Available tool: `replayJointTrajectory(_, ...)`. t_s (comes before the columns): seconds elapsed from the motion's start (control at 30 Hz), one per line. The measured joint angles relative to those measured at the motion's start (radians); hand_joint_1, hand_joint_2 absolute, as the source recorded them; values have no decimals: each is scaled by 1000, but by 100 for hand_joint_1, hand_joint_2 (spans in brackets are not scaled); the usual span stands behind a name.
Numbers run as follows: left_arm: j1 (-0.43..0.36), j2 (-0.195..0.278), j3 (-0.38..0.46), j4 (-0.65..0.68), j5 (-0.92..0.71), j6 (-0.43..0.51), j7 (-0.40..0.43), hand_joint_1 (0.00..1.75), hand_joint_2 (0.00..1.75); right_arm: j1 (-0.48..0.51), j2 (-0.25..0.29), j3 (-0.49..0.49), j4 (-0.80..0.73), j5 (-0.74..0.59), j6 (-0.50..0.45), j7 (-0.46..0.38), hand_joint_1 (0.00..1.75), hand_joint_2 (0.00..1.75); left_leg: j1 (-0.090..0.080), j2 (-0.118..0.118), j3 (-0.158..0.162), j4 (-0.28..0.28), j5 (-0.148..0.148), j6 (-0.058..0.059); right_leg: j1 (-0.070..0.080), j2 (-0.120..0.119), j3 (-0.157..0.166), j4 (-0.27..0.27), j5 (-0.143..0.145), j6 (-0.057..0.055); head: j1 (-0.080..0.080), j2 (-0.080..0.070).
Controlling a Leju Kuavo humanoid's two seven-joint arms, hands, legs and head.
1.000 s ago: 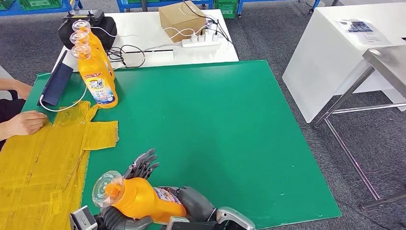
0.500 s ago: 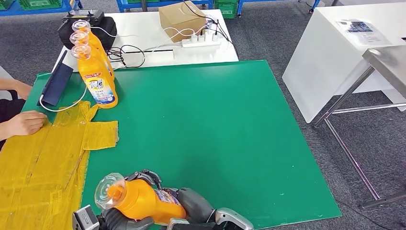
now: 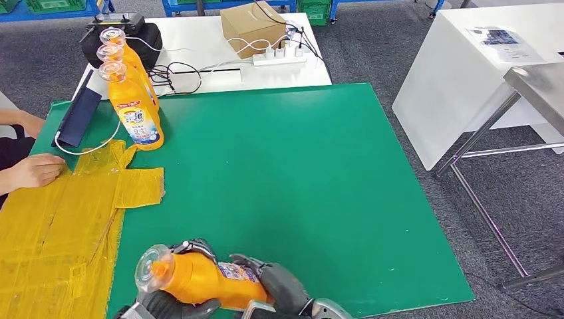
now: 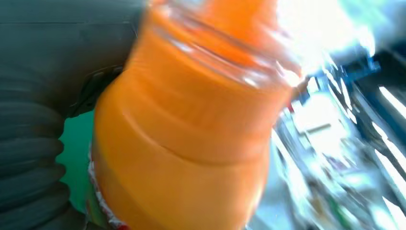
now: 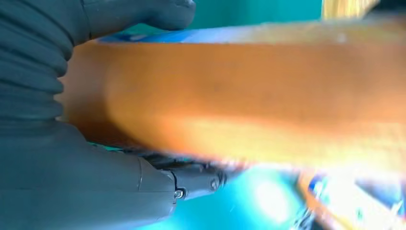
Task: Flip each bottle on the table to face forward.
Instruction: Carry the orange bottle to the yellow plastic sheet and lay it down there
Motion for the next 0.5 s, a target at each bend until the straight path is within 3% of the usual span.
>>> replayJointTrajectory(0.17, 17, 28, 60, -10, -522, 374, 112, 175, 175, 69, -61, -26, -127, -8, -89, 22, 0, 175, 0, 0, 0, 0, 0, 0, 0, 0, 0, 0, 0, 0, 0, 0)
replayJointTrajectory(0.23, 18, 51, 91, -4, -687, 463, 165, 175, 175, 88, -92, -46, -176, -11, -97, 22, 0, 175, 0, 0, 0, 0, 0, 0, 0, 0, 0, 0, 0, 0, -1, 0)
replayJointTrajectory(0.4, 21, 89, 131, 20, -863, 525, 277, 175, 175, 111, -138, -85, -247, -14, -99, 14, 0, 175, -1, 0, 0, 0, 0, 0, -1, 0, 0, 0, 0, 0, 0, 0)
replayJointTrajectory(0.5, 9, 156, 128, 56, -1030, 538, 490, 175, 175, 120, -165, -122, -282, -18, -85, -21, 0, 175, -1, 0, 0, 0, 0, 0, -1, 0, -1, 0, 0, 0, 0, 0)
